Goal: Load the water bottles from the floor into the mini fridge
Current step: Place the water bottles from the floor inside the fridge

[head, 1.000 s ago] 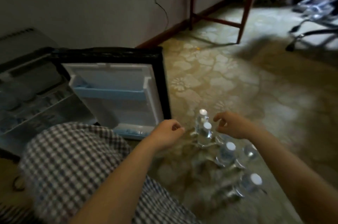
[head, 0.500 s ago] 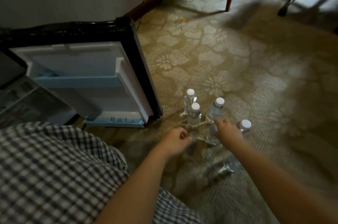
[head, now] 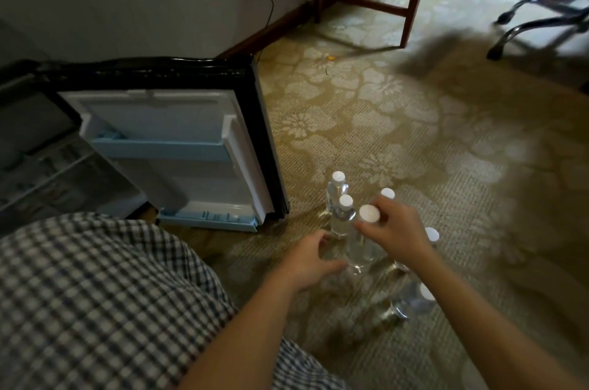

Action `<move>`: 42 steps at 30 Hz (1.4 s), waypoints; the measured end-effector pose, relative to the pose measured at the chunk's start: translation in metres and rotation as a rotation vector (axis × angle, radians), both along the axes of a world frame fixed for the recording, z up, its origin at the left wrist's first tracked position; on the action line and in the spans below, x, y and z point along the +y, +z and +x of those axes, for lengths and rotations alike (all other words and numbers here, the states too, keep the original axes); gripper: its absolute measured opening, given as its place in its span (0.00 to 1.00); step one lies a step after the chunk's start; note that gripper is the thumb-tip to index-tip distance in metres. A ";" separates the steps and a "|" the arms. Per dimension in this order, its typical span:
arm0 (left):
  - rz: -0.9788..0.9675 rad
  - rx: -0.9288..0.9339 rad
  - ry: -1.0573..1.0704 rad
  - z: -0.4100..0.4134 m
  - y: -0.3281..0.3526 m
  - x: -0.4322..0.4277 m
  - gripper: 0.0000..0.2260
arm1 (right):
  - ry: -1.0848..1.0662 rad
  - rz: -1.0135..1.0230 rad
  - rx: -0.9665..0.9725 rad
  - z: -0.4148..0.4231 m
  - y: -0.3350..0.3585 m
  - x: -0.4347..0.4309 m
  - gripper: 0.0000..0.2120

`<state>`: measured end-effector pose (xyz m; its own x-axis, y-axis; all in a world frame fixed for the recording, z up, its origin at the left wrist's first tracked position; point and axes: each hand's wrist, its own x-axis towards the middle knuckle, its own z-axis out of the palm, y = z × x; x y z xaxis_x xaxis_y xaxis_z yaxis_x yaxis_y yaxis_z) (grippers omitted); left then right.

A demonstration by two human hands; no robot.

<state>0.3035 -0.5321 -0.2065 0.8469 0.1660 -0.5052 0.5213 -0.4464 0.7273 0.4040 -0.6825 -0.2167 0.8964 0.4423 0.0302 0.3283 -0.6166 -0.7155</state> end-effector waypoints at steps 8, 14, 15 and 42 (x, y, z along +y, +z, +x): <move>-0.139 -0.411 0.225 -0.007 0.052 0.013 0.23 | 0.191 0.337 -0.097 -0.009 0.122 0.052 0.09; -0.070 -0.575 0.323 -0.020 0.098 0.053 0.22 | 0.276 0.471 -0.095 -0.026 0.185 0.090 0.14; -0.045 -0.590 0.336 -0.024 0.105 0.062 0.22 | 0.294 0.480 -0.105 -0.029 0.192 0.099 0.13; 0.253 -0.740 0.895 -0.178 0.185 0.337 0.17 | 0.829 0.352 0.031 -0.160 0.254 0.404 0.24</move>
<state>0.1252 -0.1948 -0.0220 0.4517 0.8717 0.1901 0.2110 -0.3114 0.9265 0.2442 -0.2786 0.0369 0.2963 0.9170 0.2669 0.5478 0.0657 -0.8340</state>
